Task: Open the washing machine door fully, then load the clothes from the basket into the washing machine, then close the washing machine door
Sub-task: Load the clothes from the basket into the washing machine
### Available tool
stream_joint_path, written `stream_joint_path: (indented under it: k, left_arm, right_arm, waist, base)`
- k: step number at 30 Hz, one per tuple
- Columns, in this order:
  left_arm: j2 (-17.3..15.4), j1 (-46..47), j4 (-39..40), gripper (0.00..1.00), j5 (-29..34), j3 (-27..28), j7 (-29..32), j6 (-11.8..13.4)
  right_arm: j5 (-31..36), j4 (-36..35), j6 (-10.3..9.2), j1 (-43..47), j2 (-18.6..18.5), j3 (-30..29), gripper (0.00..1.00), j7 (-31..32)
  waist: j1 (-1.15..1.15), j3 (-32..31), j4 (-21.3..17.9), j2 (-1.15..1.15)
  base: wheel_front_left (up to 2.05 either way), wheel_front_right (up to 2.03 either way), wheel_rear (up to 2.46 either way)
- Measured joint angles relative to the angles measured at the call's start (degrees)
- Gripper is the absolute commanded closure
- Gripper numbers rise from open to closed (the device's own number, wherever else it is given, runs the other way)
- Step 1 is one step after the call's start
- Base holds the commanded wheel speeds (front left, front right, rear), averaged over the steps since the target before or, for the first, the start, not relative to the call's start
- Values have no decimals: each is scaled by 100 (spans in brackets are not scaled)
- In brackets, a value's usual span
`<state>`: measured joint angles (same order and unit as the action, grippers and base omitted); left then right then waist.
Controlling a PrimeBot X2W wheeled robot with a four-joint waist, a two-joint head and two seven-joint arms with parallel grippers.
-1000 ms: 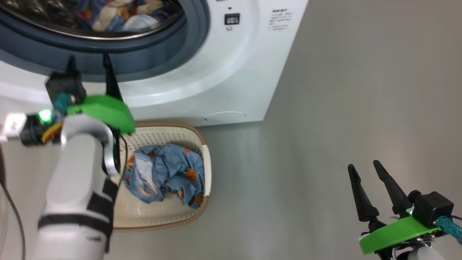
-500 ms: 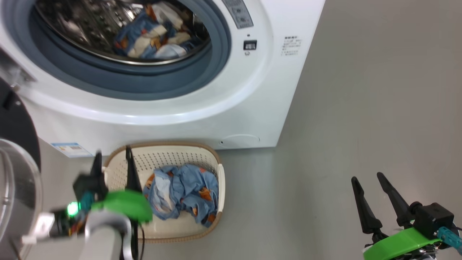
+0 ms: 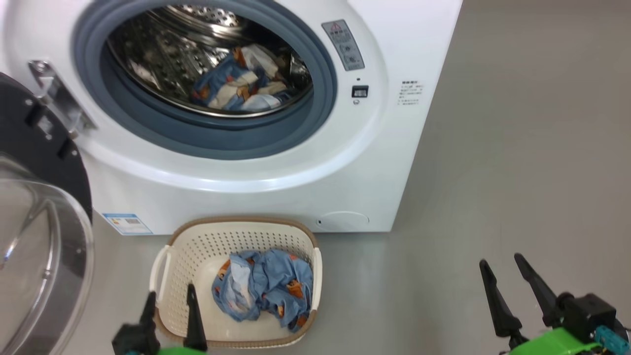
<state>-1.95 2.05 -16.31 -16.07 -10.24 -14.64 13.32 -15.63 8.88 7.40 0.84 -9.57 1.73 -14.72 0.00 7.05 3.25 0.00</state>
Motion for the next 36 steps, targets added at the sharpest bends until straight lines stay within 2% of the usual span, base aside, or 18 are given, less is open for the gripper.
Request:
stream_joint_path:
  k: [7,21,30,36]
  left_arm:
    - [-23,-357,286,0,-126,-43,0,4]
    - [-26,-573,577,0,-131,41,0,56]
    - [-80,-418,269,0,-62,8,80,45]
    - [-92,77,-55,0,-103,-52,426,-99]
  right_arm:
    - [132,-76,0,181,0,-29,0,0]
    - [147,-138,0,178,0,-26,0,0]
    - [140,-162,0,86,4,123,0,0]
    - [83,-175,0,-155,22,177,0,0]
  waist:
    - [0,-141,106,0]
    - [0,-34,6,0]
    - [0,246,-193,0]
    - [0,584,-371,0]
  base:
    - [0,0,0]
    - [0,0,0]
    - [0,0,0]
    - [0,0,0]
